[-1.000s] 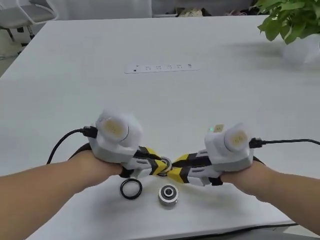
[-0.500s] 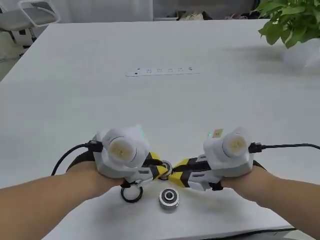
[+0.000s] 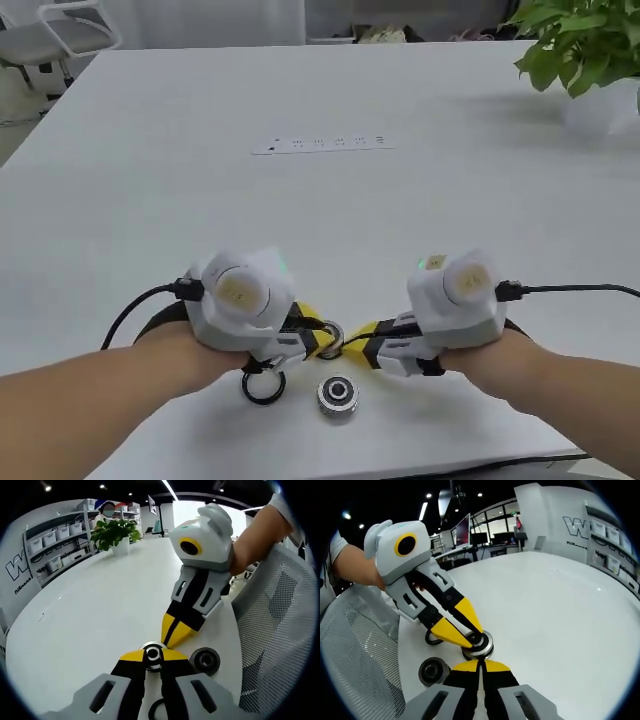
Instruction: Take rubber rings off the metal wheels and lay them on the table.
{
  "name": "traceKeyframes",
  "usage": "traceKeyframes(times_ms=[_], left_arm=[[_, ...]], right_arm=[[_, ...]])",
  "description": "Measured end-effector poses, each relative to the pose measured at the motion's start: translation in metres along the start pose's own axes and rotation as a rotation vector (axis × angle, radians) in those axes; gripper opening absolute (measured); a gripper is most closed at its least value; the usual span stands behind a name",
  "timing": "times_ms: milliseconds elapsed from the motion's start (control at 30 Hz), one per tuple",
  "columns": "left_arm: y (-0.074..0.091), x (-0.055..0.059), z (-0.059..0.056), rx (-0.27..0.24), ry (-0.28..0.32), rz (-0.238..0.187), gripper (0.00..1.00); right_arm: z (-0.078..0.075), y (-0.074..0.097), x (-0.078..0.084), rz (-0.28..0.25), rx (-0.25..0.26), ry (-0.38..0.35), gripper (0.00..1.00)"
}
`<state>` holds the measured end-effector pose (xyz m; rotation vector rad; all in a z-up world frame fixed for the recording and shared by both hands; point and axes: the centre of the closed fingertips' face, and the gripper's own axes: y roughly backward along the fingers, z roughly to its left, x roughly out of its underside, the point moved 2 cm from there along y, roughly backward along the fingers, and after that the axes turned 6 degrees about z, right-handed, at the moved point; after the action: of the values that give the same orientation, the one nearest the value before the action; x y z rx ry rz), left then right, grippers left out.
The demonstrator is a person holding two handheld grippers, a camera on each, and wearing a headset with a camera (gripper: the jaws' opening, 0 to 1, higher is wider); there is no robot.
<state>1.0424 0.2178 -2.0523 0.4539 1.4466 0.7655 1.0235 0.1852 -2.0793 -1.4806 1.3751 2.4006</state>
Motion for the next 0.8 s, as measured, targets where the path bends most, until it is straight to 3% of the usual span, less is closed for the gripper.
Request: traceKeyframes(times_ms=[167,367,533,800], left_arm=[[0.000,0.000,0.000,-0.006,0.007,0.001,0.06],[0.000,0.001,0.000,-0.010,0.013,0.001,0.06],[0.000,0.001,0.000,-0.012,0.018,-0.002,0.06],[-0.002,0.000,0.000,-0.016,0.010,0.002,0.06]], right_arm=[[-0.002,0.001,0.000,-0.010,-0.005,-0.059,0.00],[-0.008,0.003,-0.002,-0.044,-0.015,-0.192,0.00],[-0.015,0.008,-0.009,-0.115,-0.028,-0.313,0.00],[-0.015,0.010,-0.014,-0.145,-0.044,-0.314,0.00]])
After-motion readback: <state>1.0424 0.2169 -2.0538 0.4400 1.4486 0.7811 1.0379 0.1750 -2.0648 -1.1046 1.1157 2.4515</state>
